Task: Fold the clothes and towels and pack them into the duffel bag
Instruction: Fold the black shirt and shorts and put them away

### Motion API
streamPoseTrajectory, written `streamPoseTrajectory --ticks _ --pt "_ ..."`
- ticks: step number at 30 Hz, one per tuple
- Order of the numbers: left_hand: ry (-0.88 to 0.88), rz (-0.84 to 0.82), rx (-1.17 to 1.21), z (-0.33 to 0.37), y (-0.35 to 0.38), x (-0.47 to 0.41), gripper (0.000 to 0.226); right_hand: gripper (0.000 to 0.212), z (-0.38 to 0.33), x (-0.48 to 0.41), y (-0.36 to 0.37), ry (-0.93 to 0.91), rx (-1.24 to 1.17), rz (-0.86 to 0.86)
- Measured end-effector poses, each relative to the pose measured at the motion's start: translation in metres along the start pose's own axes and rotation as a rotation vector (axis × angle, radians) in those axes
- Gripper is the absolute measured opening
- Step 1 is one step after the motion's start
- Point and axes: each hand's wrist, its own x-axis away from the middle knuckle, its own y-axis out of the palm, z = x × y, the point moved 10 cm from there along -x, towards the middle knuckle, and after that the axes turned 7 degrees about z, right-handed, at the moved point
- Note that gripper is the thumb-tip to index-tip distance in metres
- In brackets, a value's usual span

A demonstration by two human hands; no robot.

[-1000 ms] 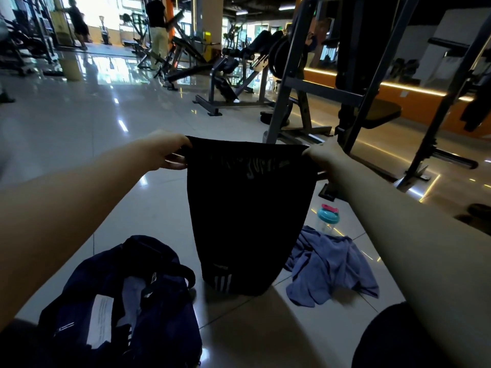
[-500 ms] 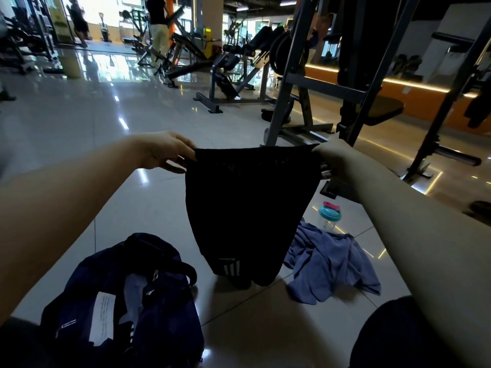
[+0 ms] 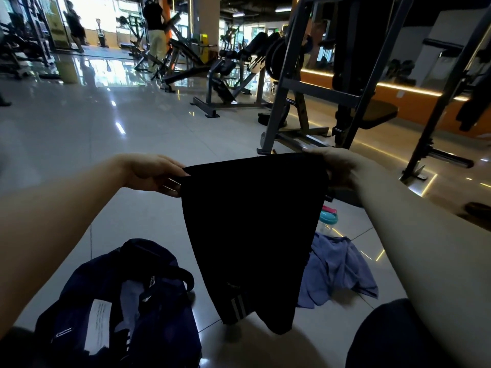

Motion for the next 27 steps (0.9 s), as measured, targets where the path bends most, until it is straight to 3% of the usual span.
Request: streamPoseTrajectory --ticks 1,2,5,9,12,15,17,21,23,27 --pt "0.009 -0.003 0.001 0.003 0.005 0.000 0.032 0.024 0.001 0.000 -0.005 0.024 0.005 0.079" --pt "0.013 -0.004 -0.005 0.005 0.011 0.001 0.022 0.026 0.001 0.002 -0.010 0.038 0.000 0.163" --pt "-0.016 -0.062 -0.070 0.002 0.031 -0.001 0.034 0.029 0.004 -0.009 -0.024 0.059 -0.071 0.333" --pt "-0.038 -0.077 -0.144 -0.001 0.048 -0.003 0.026 0.056 0.008 -0.029 -0.044 0.030 -0.044 0.491" --pt "-0.027 0.029 -0.160 0.000 0.058 -0.009 0.020 0.050 0.012 -0.036 -0.056 0.021 -0.067 0.569" --pt "0.092 0.216 -0.248 0.017 0.064 -0.013 0.033 0.037 0.012 -0.038 -0.069 -0.011 -0.084 0.647" --pt "0.184 0.311 -0.260 0.029 0.068 -0.013 0.035 0.029 0.014 -0.038 -0.072 -0.013 -0.086 0.655" --pt "0.304 0.385 -0.290 0.049 0.070 -0.012 0.037 0.049 0.033 -0.052 -0.082 0.031 -0.079 0.621" --pt "0.318 0.382 -0.319 0.052 0.068 -0.013 0.036 0.047 0.037 -0.057 -0.086 0.025 -0.091 0.615" --pt "0.305 0.317 -0.364 0.050 0.061 -0.012 0.012 0.054 0.038 -0.050 -0.089 0.033 -0.112 0.640"
